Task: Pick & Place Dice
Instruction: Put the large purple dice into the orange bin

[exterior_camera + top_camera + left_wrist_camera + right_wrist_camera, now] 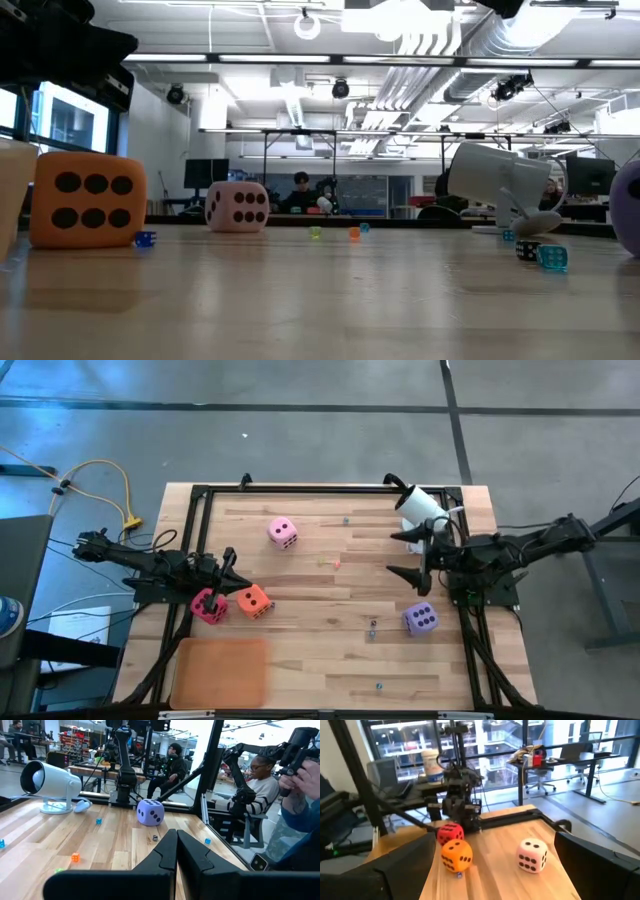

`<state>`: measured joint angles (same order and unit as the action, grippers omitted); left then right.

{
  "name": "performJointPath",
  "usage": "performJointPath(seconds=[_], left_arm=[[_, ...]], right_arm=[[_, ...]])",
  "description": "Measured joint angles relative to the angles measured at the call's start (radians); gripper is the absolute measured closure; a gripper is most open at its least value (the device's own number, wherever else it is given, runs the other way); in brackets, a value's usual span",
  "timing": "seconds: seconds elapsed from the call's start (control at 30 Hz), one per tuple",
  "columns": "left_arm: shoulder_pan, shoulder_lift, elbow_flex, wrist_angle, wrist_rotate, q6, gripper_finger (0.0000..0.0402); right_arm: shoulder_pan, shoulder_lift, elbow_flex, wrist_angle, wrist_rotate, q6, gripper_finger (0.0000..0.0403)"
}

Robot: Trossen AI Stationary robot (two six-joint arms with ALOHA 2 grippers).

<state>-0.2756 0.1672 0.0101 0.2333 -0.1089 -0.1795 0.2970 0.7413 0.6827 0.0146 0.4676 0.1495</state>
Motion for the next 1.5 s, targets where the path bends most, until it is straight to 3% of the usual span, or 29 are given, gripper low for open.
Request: performJointPath(seconds=[0.47,0.63,0.97,1.27,1.5], left_arm=[[0.000,0.000,0.000,0.000,0.000,0.000,0.0401],[0.000,0.000,0.000,0.000,0.000,0.000,0.0401],[0.000,0.000,0.000,0.000,0.000,0.000,0.0401],[0.000,0.000,0.000,0.000,0.000,0.000,0.0401],[0.000,0.000,0.000,0.000,0.000,0.000,0.0401]], right_arm=[[0.091,0.019,0.000,0.006,0.161,-0.021,0.0003],[0.175,0.054,0.000,-0.160,0.196,0.140,0.0003],[0.367,0.051,0.000,-0.527,0.240,0.642,0.0003],[0.406,0.154,0.148,-1.037,0.105,1.140,0.0003],[0.405,0.313,0.239,-1.267,-0.125,1.431,0.0003]])
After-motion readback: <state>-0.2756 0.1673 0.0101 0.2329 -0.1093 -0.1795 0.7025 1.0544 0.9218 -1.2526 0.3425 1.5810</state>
